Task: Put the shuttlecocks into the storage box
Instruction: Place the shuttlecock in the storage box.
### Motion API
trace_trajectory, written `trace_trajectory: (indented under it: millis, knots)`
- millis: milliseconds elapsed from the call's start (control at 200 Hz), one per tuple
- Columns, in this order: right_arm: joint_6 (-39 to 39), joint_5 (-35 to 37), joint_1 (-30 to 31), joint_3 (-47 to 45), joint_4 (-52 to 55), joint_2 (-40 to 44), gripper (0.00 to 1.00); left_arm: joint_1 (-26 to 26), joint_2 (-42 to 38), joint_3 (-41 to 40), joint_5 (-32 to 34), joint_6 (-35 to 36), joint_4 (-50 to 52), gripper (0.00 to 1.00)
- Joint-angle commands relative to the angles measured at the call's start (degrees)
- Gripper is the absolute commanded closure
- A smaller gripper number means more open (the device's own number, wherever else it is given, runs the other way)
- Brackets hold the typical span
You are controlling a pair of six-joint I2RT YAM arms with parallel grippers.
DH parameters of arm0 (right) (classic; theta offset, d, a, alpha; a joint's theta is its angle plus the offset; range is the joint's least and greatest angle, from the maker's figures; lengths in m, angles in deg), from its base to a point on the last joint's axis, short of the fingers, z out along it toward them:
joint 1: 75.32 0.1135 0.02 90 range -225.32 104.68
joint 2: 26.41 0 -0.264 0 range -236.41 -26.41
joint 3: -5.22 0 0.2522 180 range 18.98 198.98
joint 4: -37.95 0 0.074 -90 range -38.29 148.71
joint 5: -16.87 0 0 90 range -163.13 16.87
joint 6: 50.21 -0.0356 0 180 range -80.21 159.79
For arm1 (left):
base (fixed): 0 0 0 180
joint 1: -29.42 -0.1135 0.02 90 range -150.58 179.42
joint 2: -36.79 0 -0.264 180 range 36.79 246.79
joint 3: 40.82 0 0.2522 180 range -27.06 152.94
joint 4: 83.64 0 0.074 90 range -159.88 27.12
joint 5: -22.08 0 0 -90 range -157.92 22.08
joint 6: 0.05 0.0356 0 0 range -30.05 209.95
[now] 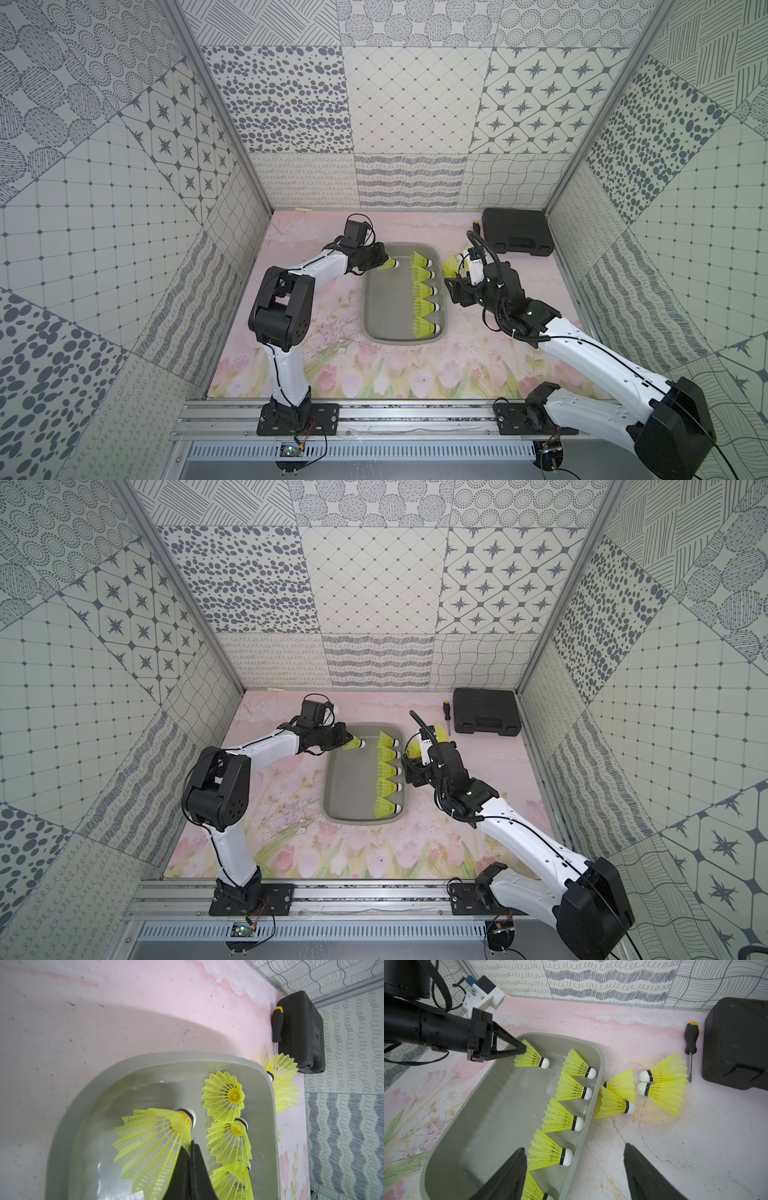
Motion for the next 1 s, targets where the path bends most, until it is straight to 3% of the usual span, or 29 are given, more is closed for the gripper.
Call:
trace_trajectory:
  millis: [0, 590, 996]
  knots:
    - [-0.84, -0.85, -0.36, -0.76, -2.06, -0.50, 0.23, -0.65, 1.76, 2.21, -1.77, 2.12, 0.92, 1.00]
    - [-1.01, -2.10, -0.97, -0.57, -1.89, -1.55, 0.23, -1.41, 4.94, 5.72, -0.75, 4.43, 4.03, 1.00]
    - [-1.15, -2.32, -1.15, -0.62, -1.80, -1.78, 0.23, -1.57, 6.30, 7.42, -0.47, 5.88, 5.75, 0.88]
